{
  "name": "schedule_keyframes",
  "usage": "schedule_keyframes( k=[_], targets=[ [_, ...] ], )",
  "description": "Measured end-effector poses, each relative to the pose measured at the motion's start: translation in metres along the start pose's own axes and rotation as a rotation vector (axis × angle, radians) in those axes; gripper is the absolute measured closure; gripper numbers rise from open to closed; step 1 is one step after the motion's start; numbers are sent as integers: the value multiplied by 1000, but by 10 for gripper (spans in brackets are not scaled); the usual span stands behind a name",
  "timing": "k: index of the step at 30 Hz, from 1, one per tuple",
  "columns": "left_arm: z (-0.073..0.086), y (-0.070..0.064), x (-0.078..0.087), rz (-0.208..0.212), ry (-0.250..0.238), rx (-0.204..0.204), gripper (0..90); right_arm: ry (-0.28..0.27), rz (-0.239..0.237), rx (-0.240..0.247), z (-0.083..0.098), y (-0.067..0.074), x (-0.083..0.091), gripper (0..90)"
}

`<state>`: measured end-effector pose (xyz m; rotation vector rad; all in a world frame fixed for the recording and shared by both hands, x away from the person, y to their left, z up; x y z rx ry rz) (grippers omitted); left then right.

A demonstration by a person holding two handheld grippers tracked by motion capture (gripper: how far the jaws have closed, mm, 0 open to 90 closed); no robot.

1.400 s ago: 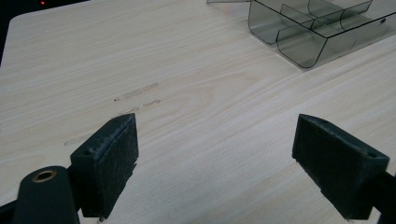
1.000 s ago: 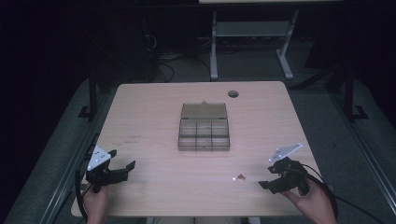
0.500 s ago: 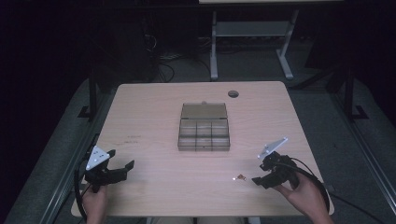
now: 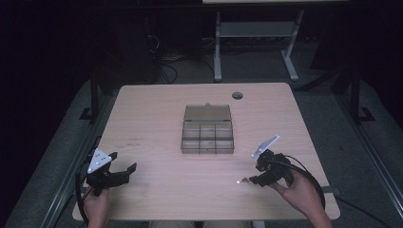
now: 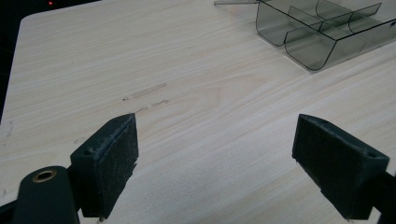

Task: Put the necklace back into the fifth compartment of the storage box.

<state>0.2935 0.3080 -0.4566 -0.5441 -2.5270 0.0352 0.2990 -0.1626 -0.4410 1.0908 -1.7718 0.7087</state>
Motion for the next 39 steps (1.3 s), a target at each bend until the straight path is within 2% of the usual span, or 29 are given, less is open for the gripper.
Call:
schedule_keyframes(
  k=[6, 7, 18, 24, 39],
  targets=[
    [-1, 0, -1, 2, -3, -3, 142, 33, 4, 21, -8, 0, -7, 523],
    [0, 0, -1, 3, -3, -3, 142, 39, 3, 22, -10, -1, -10, 551],
    [0, 0, 0, 2, 2, -4, 142, 67, -15, 33, -18, 0, -23, 609],
    [0, 1, 0, 0, 0, -5, 142, 99, -19, 48, -20, 1, -31, 658],
    [0, 0, 0, 3, 1, -6, 142, 134, -24, 57, -20, 4, -41, 710]
  ],
)
Point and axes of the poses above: each handheld gripper's, and its own axes: x roughly backward along the jaws, z roughly out of its underside, y roughly to its left, the point moved 4 cm from there along -x, roughly forward along the jaws, and after that the axes turned 11 degrees about x, right-handed, at the moved point
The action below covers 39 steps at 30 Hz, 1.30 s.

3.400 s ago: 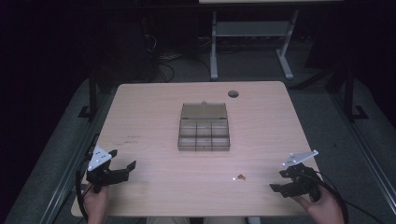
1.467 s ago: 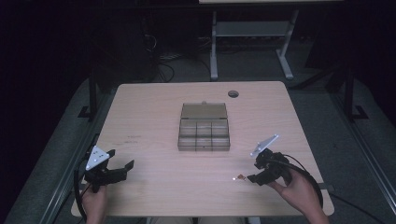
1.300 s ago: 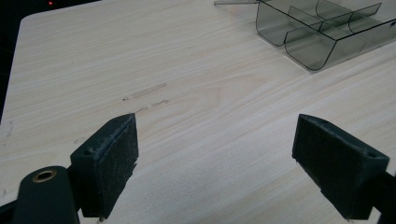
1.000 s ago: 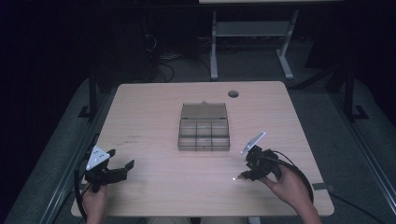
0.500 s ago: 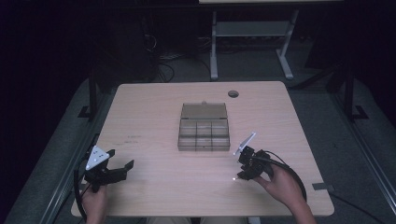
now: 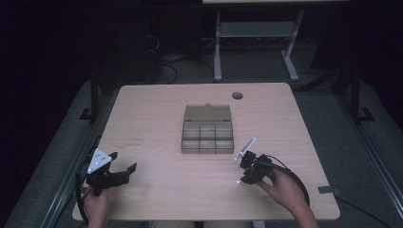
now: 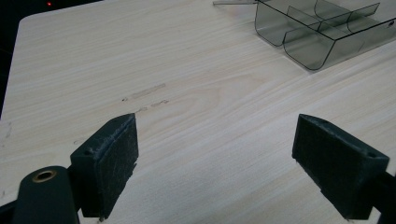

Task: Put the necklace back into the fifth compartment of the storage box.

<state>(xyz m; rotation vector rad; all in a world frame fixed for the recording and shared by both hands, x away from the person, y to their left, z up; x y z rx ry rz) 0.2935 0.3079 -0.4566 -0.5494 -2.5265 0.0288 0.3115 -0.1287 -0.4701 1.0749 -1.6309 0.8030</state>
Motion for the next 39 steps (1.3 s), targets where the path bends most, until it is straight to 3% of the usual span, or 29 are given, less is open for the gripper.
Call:
schedule_keyframes(
  k=[12, 23, 39],
  targets=[
    [0, 1, 1, -1, -4, 2, 142, 23, 4, 8, -4, 2, -7, 745],
    [-1, 1, 1, -1, -3, -7, 142, 33, 5, 24, -3, 3, -8, 861],
    [0, 0, 0, 1, -2, 0, 142, -32, -3, 3, 1, 1, 9, 876]
  ],
)
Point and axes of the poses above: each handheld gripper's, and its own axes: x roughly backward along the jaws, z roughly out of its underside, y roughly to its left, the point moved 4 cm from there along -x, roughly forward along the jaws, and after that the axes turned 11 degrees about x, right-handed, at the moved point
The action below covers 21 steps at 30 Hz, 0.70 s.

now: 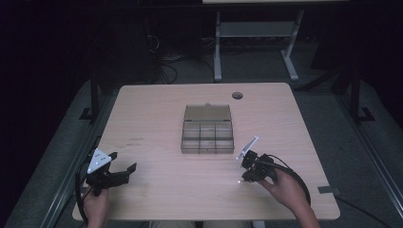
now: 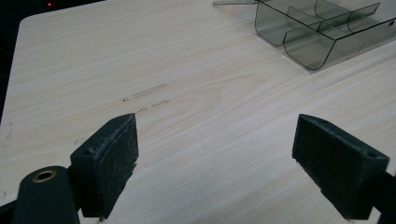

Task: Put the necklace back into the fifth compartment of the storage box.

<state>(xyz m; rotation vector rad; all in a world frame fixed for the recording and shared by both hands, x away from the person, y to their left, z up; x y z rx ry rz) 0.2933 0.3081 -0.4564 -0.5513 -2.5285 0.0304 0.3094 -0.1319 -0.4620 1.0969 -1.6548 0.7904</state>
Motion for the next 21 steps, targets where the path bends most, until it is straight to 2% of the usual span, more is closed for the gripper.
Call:
schedule_keyframes(
  k=[14, 15, 16, 21],
  targets=[
    [0, -1, 0, -1, -1, 0, 142, -71, 15, 13, -8, -2, 35, 879],
    [0, 0, 1, -2, 7, -9, 142, -75, 14, 10, -9, -2, 37, 879],
    [0, 0, 0, 1, -1, 0, 142, -80, 16, 12, -10, -3, 39, 879],
    [0, 1, 1, -1, -2, -5, 142, -83, 7, 13, -16, -6, 45, 879]
  ],
)
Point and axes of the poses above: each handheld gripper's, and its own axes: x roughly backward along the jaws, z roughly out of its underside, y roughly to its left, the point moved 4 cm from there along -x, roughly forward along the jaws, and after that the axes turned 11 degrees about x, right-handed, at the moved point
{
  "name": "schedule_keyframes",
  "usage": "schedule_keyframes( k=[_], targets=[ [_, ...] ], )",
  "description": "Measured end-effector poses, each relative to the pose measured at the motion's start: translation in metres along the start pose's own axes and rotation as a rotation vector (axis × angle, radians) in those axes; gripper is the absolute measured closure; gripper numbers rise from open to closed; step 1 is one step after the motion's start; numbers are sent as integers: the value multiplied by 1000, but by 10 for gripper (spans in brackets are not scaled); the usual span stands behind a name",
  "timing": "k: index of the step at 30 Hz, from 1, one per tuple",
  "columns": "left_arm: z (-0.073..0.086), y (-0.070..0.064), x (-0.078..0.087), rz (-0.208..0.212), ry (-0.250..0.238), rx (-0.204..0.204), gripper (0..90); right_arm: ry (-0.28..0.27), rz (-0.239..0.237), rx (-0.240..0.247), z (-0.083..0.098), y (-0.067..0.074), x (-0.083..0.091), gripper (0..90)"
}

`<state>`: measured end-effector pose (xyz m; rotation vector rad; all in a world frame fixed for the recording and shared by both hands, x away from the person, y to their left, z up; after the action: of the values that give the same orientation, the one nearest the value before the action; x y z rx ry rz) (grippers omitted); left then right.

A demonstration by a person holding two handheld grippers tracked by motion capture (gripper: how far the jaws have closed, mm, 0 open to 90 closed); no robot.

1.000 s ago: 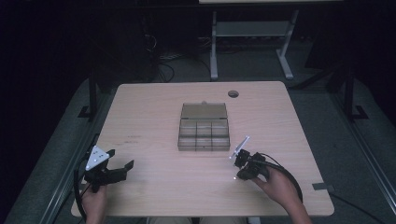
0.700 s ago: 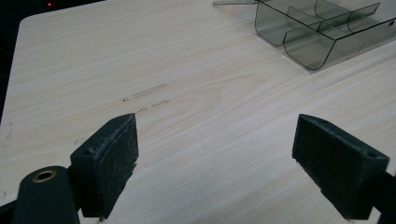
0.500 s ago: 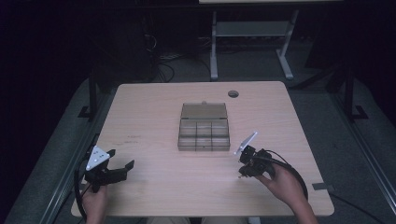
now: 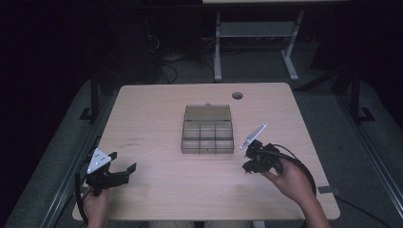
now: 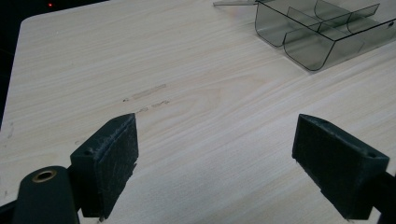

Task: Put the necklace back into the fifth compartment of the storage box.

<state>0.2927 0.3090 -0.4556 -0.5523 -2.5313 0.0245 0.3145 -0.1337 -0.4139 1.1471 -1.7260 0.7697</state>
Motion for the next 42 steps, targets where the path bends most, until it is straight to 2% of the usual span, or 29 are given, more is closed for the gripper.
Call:
schedule_keyframes(
  k=[4, 9, 17, 29, 42],
  targets=[
    [0, 0, 1, -1, -5, 10, 142, -8, -4, 1, -7, -4, 3, 879],
    [-1, 0, 2, -2, -3, 5, 142, -4, 1, 25, -17, -7, 8, 880],
    [-1, 0, 2, 3, -4, 2, 142, -4, 1, 28, -34, -15, 18, 880],
    [0, 0, 1, 7, -2, -1, 142, 7, 0, 37, -47, -27, 19, 880],
    [1, 1, -2, 4, 6, -5, 142, -6, 13, 60, -67, -30, 25, 880]
  ],
)
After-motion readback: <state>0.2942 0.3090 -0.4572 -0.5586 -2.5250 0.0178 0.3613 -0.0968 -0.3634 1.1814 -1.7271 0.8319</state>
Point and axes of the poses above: each handheld gripper's, and its own axes: x roughly backward along the jaws, z roughly out of its underside, y roughly to its left, the point moved 4 cm from there along -x, roughly forward along the jaws, and after that the axes turned 11 degrees about x, right-handed, at the moved point
